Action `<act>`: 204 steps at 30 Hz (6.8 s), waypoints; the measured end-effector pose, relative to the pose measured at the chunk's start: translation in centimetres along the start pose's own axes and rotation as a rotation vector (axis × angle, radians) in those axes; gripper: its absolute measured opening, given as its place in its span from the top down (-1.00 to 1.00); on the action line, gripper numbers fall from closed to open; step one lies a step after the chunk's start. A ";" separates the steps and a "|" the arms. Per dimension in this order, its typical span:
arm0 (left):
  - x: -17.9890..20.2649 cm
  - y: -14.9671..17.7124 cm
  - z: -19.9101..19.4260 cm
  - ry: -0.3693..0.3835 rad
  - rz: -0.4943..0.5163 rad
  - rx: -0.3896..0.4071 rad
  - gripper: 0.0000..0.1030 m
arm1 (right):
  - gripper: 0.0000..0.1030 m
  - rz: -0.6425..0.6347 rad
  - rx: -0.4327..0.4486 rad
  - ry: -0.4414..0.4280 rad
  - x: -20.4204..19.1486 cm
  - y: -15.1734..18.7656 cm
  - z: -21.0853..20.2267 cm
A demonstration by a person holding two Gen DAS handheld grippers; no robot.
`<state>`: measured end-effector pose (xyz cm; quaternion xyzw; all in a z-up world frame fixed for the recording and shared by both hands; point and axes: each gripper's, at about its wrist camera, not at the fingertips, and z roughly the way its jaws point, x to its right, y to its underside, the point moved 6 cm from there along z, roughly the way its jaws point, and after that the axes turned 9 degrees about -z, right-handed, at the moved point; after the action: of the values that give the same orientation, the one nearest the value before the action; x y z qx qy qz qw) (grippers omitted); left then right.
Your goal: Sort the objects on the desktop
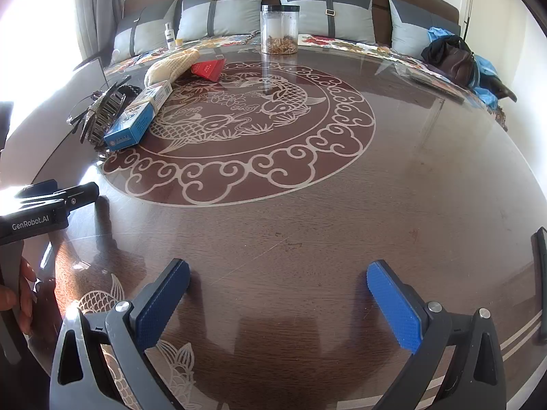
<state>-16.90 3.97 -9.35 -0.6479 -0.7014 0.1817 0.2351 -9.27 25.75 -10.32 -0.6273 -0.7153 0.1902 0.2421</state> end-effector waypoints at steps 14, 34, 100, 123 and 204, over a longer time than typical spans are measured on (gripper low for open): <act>0.0 0.0 0.1 0.003 0.003 0.002 -1.00 | -1.00 0.002 0.001 0.001 0.0 0.0 -0.1; -0.1 0.1 0.1 0.001 0.003 0.006 -1.00 | -1.00 0.001 0.001 -0.002 0.0 0.0 -0.2; -0.3 0.4 -0.2 -0.002 -0.007 0.017 -1.00 | -1.00 -0.002 -0.003 -0.005 0.0 -0.4 0.1; -4.8 8.4 -6.5 0.120 0.161 0.021 -1.00 | -0.99 -0.030 -0.044 -0.101 -3.2 -3.9 0.5; -20.3 -3.6 -19.8 0.176 -0.205 0.179 0.08 | 0.14 -0.188 0.183 -0.332 -16.6 -12.4 -10.7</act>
<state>-7.67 -17.58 7.10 -0.5627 -0.7216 0.1610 0.3698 -11.39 7.20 3.67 -0.4933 -0.7805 0.3316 0.1936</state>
